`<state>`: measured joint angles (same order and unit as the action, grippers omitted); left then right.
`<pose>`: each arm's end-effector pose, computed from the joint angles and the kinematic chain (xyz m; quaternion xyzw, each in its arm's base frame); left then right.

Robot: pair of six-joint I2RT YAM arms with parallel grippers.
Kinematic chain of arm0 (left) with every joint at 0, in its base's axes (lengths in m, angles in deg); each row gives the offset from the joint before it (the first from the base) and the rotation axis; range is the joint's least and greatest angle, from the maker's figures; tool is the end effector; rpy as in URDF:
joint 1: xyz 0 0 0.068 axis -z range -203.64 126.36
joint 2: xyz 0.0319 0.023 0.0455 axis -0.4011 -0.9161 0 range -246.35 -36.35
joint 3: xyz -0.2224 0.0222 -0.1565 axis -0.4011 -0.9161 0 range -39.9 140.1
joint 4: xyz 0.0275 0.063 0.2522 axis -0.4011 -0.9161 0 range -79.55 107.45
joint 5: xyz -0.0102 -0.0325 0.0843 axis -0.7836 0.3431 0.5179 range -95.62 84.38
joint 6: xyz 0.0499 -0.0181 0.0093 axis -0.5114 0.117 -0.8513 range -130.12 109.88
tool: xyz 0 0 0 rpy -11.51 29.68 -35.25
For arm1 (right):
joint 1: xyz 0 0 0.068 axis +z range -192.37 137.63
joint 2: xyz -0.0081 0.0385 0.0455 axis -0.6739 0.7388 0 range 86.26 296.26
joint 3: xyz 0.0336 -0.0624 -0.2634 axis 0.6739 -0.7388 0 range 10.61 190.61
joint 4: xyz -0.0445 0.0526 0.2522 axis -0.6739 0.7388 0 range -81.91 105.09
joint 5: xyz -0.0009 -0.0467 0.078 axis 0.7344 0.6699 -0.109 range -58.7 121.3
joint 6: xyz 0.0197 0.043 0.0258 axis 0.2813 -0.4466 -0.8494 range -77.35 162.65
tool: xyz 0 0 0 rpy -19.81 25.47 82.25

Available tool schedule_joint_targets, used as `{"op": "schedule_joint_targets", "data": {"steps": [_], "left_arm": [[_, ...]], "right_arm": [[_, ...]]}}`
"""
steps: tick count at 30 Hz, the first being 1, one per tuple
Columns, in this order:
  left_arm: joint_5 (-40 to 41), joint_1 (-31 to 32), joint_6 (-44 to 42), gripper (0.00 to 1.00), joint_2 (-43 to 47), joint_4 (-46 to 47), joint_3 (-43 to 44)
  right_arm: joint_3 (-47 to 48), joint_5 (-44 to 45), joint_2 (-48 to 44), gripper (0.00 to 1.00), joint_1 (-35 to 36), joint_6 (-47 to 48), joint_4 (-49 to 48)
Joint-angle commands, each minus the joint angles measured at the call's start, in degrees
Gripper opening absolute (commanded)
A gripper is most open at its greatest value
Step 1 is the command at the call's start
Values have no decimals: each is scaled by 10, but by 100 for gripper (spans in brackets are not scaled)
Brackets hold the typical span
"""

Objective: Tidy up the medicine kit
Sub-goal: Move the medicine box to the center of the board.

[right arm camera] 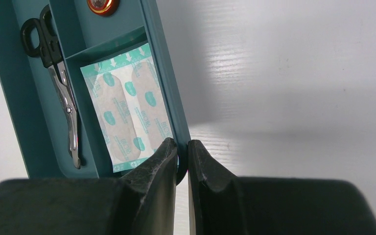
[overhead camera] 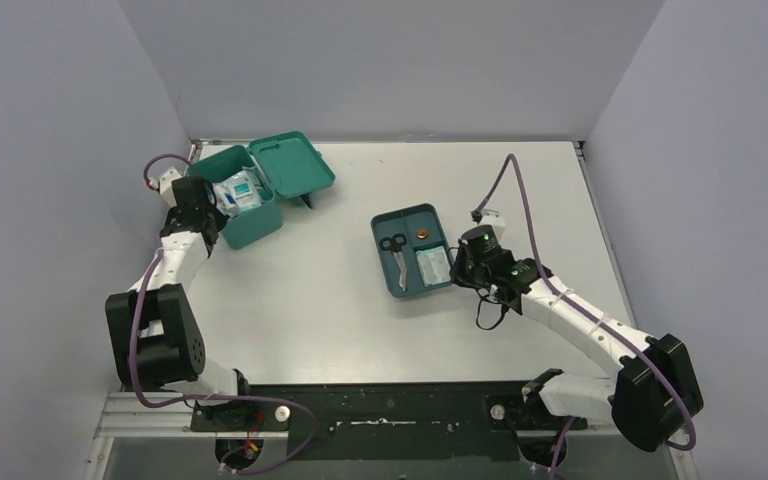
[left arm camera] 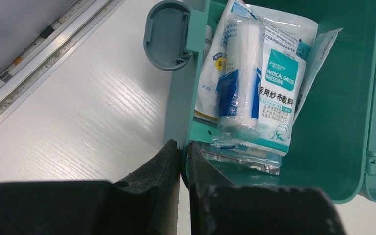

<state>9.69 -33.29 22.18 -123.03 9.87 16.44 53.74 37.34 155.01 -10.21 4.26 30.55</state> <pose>0.3257 0.0647 0.2386 -0.3733 0.8106 0.0319 0.4502 0.2087 0.1269 0.2263 0.0695 0.9301 0.1661 0.3201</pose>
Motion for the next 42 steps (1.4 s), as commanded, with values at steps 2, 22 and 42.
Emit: {"op": "schedule_joint_targets", "data": {"steps": [2, 22, 42], "left_arm": [[-40, 29, -23, 0, 38, -38, 14], [-96, 156, 63, 6, 134, -68, -50], [-189, 155, 37, 84, 220, -57, -24]], "right_arm": [[69, 21, -40, 0, -4, 2, 2], [182, 11, -24, 0, -4, 14, 30], [327, 22, 96, 0, 65, 22, 35]]}}
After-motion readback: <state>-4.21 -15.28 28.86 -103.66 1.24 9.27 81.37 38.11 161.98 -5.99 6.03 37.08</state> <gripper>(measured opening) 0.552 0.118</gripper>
